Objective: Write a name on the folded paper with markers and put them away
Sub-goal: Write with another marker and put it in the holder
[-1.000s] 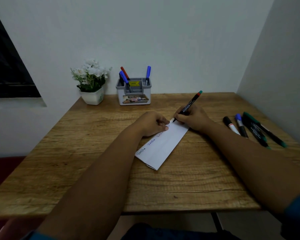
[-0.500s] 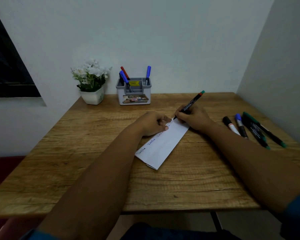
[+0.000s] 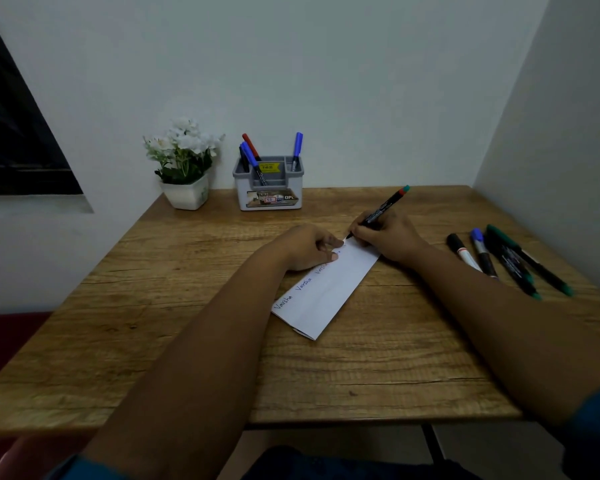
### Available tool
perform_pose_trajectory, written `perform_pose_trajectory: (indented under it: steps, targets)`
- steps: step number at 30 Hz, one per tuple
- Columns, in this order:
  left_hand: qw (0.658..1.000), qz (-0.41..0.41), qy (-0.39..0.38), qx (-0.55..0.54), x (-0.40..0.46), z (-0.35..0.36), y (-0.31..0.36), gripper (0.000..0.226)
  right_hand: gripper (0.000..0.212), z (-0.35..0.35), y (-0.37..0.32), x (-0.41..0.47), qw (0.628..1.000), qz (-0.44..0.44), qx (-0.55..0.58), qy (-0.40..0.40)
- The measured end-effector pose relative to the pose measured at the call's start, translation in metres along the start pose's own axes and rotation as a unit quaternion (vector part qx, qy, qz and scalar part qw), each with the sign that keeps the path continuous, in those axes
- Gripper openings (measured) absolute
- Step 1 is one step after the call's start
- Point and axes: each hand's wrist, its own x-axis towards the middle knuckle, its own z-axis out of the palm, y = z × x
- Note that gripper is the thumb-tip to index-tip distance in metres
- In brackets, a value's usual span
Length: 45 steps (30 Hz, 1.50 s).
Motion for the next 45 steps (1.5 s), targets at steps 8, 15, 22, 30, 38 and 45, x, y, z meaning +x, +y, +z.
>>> perform_pose_trajectory:
  steps: [8,15,22,30,38,45]
  targets:
    - [1.0,-0.001,0.001,0.003,-0.001,-0.001,0.002,0.04,0.01,0.002,0.0,0.001,1.0,-0.007,-0.024,-0.005]
    - [1.0,0.003,0.005,0.006,-0.004,-0.002,0.004,0.04,0.013,0.001,0.002,0.001,1.0,-0.008,-0.006,0.023]
    - [1.0,0.003,0.003,0.004,-0.005,-0.003,0.006,0.04,0.01,0.001,0.001,0.002,1.0,-0.005,-0.026,0.009]
    - [1.0,-0.002,0.004,0.005,-0.005,-0.003,0.006,0.041,0.011,0.002,-0.004,-0.001,0.999,0.018,-0.022,0.015]
    - [0.965,-0.092,0.122,-0.214,-0.008,-0.002,0.009,0.024,0.01,-0.008,-0.011,-0.003,0.962,0.065,0.201,0.173]
    - [0.64,-0.084,0.163,-0.747,-0.015,-0.026,0.015,0.034,0.022,0.013,-0.044,-0.026,0.929,0.043,0.364,0.04]
